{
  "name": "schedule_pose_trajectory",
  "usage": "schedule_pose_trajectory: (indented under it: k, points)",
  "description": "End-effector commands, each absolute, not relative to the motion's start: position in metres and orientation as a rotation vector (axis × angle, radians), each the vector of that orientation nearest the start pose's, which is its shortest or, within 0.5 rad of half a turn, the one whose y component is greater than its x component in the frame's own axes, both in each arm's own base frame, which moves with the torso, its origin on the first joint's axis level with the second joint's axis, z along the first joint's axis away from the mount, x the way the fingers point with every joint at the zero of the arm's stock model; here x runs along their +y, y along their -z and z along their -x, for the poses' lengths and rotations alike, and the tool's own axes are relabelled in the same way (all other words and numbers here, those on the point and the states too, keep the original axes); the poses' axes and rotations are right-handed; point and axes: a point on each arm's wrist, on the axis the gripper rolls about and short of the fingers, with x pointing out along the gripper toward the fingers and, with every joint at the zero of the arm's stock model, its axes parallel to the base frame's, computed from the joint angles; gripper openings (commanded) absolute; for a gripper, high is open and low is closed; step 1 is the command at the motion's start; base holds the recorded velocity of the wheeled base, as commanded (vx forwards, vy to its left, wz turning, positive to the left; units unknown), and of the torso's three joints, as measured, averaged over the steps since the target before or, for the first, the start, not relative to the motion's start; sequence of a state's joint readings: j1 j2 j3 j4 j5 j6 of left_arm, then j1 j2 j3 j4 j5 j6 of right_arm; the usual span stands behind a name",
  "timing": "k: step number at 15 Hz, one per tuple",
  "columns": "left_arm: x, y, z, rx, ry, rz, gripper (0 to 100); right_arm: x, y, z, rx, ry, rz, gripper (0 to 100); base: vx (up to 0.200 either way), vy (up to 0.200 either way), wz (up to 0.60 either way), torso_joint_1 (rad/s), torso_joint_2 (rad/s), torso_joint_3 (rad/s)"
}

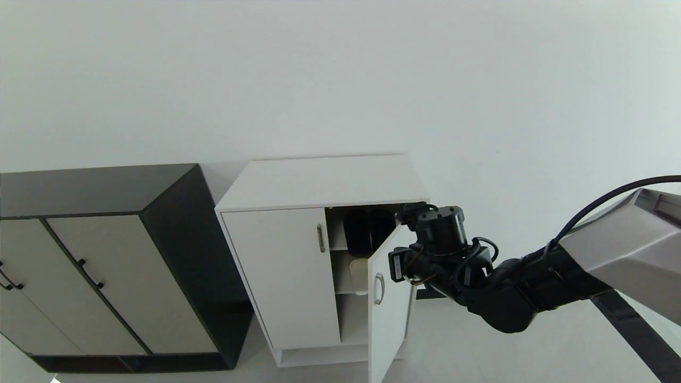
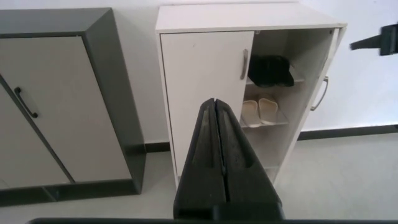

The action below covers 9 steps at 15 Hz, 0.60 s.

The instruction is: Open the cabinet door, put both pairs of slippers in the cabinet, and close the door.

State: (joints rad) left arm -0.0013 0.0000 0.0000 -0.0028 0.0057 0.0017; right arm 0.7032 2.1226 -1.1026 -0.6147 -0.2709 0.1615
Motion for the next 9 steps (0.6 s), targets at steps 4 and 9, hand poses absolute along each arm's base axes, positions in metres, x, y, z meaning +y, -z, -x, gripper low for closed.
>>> schedule_pose_trajectory:
  k: [4, 9]
  points:
    - [0.000, -0.076, 0.023, -0.002, -0.005, -0.003, 0, 0.252, -0.080, -0.310, 0.475, -0.407, 0.067, 0, 0.000, 0.000, 0.00, 0.000, 0.00, 0.000]
    - [0.000, -0.076, 0.023, -0.003, -0.005, -0.002, 0, 0.260, -0.061, -0.333, 0.485, -0.408, 0.061, 0, 0.000, 0.000, 0.00, 0.000, 0.00, 0.000]
